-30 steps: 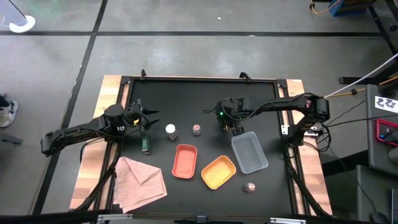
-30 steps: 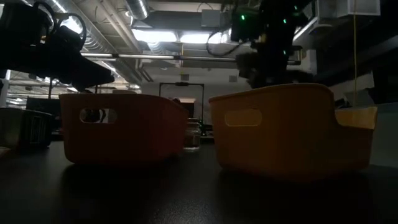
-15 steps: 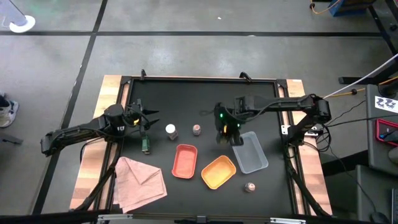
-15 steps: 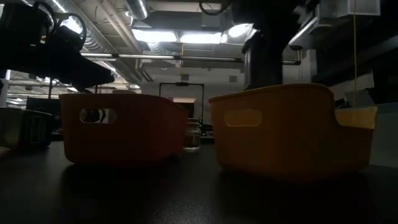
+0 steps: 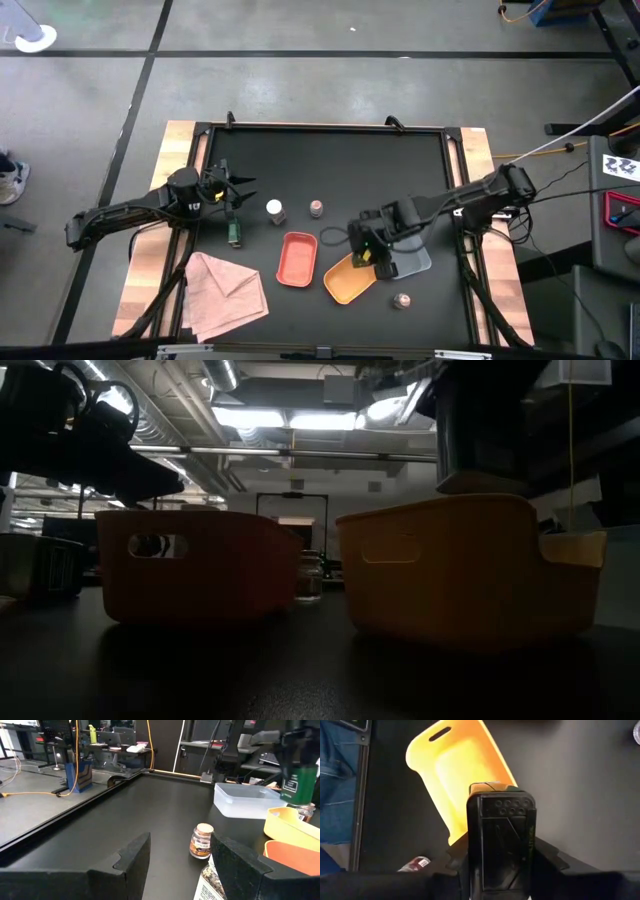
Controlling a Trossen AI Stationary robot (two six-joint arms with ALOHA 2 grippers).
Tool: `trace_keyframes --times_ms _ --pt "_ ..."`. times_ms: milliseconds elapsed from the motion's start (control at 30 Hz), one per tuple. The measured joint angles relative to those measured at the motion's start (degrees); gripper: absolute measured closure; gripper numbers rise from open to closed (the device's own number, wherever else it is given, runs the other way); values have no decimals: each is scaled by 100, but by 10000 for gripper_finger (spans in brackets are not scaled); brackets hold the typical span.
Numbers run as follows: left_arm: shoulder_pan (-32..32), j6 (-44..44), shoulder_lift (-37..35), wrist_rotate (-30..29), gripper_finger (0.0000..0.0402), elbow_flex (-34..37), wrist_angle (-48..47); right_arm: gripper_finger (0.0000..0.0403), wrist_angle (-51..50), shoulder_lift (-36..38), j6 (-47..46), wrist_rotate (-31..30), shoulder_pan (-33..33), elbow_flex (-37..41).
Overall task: Sort spices by type
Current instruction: Put the right black spice can into the yellow bin
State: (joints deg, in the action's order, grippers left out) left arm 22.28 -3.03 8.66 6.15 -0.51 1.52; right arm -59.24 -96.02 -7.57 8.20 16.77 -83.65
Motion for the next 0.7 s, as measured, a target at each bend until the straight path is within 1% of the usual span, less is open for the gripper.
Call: trace_keyframes --times_ms 133,367,467,600,700 --pt "0 0 -1 1 205 0 2 270 92 -227 59 -106 192 2" --pt "0 0 -2 3 205 0 17 267 168 -325 674 133 113 11" --pt "0 0 -1 4 205 0 20 269 441 -325 952 365 -13 168" --pt "0 0 -1 3 205 0 21 266 711 -327 1208 943 -304 445" --pt "0 0 -1 3 205 0 22 267 820 -327 1446 1215 -493 546"
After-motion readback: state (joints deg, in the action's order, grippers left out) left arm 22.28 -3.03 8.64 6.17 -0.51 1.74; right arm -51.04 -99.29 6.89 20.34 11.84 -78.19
